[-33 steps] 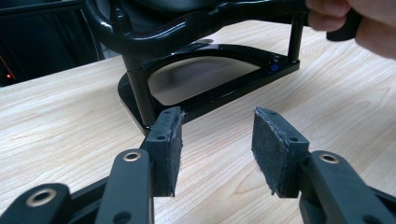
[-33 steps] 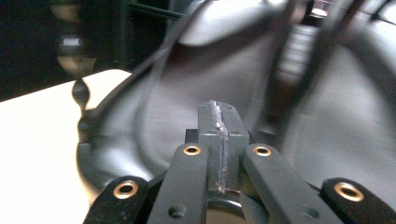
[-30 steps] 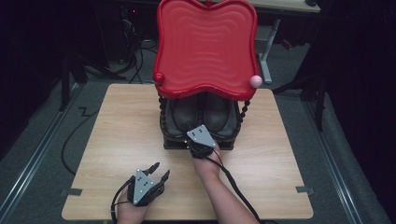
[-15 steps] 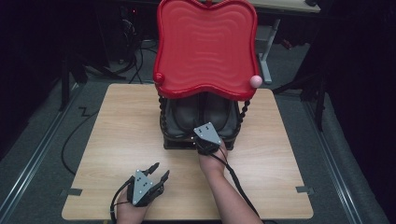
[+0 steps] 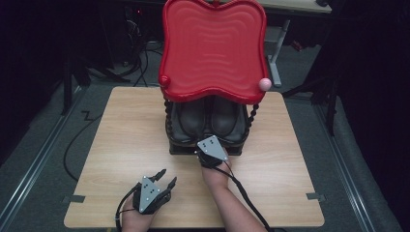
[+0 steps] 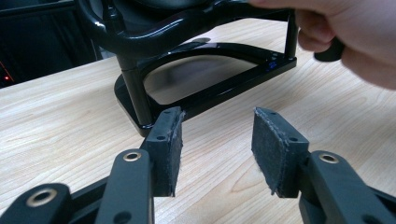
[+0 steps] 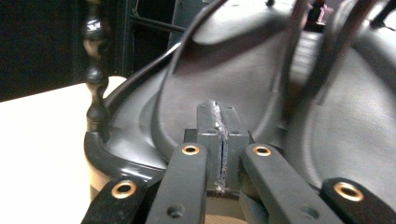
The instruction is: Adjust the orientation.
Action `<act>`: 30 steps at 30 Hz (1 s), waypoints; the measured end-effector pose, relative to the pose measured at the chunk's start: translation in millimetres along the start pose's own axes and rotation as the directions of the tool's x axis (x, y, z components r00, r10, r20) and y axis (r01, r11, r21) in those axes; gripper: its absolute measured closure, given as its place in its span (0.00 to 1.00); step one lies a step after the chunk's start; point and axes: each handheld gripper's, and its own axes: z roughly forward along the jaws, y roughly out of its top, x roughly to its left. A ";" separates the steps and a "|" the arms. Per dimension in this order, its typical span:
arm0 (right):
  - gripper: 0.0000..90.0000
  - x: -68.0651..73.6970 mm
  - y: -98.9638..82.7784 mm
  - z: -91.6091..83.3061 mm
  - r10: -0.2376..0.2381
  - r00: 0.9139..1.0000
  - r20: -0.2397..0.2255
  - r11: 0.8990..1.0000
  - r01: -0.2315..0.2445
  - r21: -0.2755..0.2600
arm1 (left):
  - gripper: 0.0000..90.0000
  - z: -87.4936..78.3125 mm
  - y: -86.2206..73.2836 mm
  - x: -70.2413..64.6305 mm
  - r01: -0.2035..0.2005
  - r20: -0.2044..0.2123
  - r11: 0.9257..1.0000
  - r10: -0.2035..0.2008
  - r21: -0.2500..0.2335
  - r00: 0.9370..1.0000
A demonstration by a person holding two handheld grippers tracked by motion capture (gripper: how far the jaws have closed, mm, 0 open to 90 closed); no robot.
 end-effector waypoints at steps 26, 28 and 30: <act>1.00 -80.8 -5.0 -25.7 0.056 0.976 0.211 0.998 -0.063 0.028 | 0.59 0.8 -1.7 3.3 -0.014 -0.003 1.000 0.014 -0.004 1.000; 1.00 -90.0 -12.1 -26.8 0.059 0.970 0.237 0.995 -0.077 0.066 | 0.59 1.7 -2.1 2.7 -0.014 -0.002 1.000 0.014 0.000 1.000; 1.00 -94.1 -18.9 -24.5 0.061 0.966 0.252 0.991 -0.089 0.103 | 0.59 1.7 -1.9 1.9 -0.017 -0.001 1.000 0.017 0.001 1.000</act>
